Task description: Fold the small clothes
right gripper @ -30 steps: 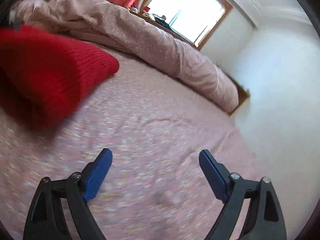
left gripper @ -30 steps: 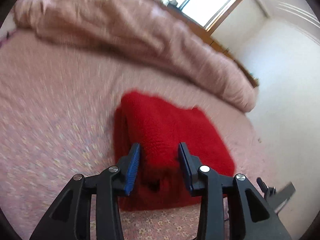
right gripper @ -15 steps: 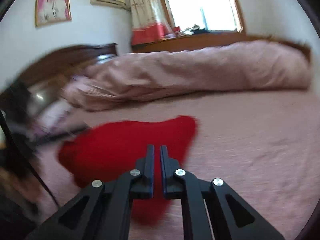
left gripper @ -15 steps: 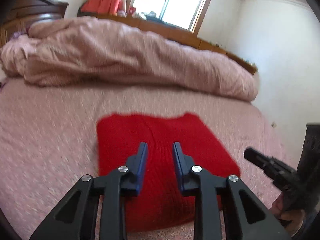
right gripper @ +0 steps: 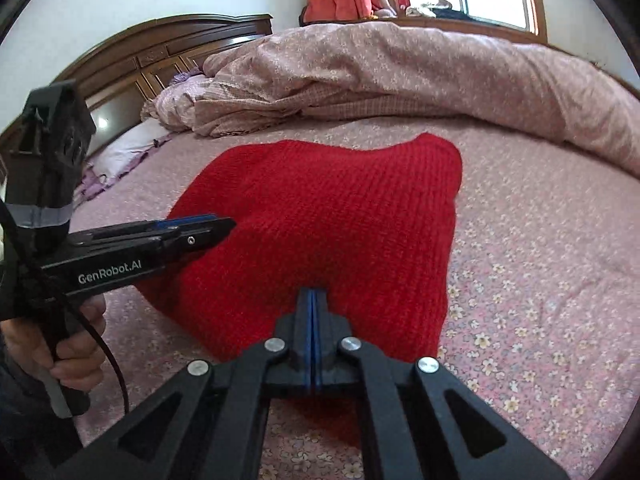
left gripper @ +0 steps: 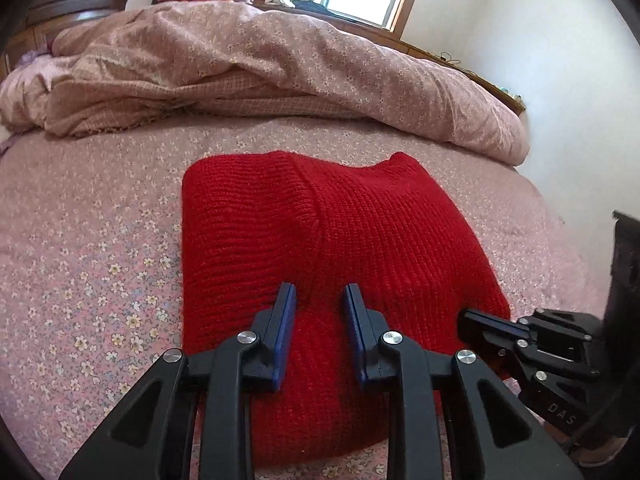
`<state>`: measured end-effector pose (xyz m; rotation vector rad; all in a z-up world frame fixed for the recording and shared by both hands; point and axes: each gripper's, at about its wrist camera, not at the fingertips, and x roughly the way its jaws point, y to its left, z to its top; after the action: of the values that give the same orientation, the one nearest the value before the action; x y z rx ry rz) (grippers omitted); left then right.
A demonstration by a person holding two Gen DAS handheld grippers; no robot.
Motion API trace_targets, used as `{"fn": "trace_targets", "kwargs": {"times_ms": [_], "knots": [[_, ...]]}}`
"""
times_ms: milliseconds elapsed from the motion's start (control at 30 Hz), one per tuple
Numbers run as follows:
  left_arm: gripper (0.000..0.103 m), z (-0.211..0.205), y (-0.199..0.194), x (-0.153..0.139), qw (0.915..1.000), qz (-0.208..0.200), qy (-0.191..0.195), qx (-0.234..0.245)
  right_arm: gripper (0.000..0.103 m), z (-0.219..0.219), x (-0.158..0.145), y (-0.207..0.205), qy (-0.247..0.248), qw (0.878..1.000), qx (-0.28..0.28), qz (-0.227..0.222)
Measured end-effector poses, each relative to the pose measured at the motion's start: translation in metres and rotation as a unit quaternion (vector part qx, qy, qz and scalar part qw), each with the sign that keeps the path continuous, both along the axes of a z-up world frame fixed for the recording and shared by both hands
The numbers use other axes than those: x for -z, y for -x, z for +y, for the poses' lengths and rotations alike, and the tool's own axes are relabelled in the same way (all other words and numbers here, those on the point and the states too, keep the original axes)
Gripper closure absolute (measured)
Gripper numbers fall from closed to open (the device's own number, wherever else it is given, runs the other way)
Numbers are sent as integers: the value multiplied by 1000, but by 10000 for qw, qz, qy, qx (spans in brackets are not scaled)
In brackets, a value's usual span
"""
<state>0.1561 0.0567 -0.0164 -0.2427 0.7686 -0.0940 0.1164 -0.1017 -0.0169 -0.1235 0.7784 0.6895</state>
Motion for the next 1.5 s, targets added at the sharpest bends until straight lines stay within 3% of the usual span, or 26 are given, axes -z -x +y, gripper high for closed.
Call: {"fn": "trace_targets", "kwargs": {"times_ms": [100, 167, 300, 467, 533, 700, 967, 1067, 1167, 1200, 1233, 1333, 1400, 1467, 1500], "knots": [[84, -5, 1, -8, 9998, -51, -98, -155, 103, -1, -14, 7, -157, 9996, 58, -217], [84, -4, 4, -16, 9996, -170, -69, -222, 103, -4, -28, 21, -415, 9963, 150, -737], [84, -5, 12, -23, 9992, -278, 282, -98, 103, 11, -42, 32, -369, 9925, 50, -1162], [84, -7, 16, -2, 9994, 106, 301, -98, 103, 9, -7, 13, -166, 9990, 156, -387], [84, -10, 21, 1, 9998, 63, 163, -96, 103, 7, -2, 14, -267, 9988, 137, -395], [84, -15, 22, 1, 9999, 54, -45, -95, 103, 16, 1, 24, 88, 9974, 89, -710], [84, -18, 19, -2, 9998, 15, -193, -90, 103, 10, 0, 21, -149, 9981, 34, -596], [84, -14, 22, -17, 9996, -248, -71, -71, 103, 9, -2, 19, -266, 9982, 51, -531], [71, -5, 23, -38, 9975, -700, 130, 37, 103, 4, -2, 15, -533, 9977, 132, -392], [61, -3, 21, -41, 9972, -730, 119, 46, 103, 3, -1, 14, -634, 9973, 165, -340], [53, 1, 17, -43, 9973, -720, 97, 47, 103, 2, 0, 13, -687, 9969, 198, -315], [48, 16, 4, -41, 9989, -443, -24, -121, 103, 5, -1, 14, -618, 9973, 201, -334], [45, 31, 0, -37, 9991, -357, 70, -208, 94, 3, -8, 15, -801, 9963, -12, -321], [38, 46, -3, -31, 9991, -220, 342, -124, 72, -6, -20, 14, -1132, 9927, -288, -315], [37, 50, -1, -27, 9990, -144, 405, -74, 48, -9, -24, 13, -1212, 9916, -348, -303]]}}
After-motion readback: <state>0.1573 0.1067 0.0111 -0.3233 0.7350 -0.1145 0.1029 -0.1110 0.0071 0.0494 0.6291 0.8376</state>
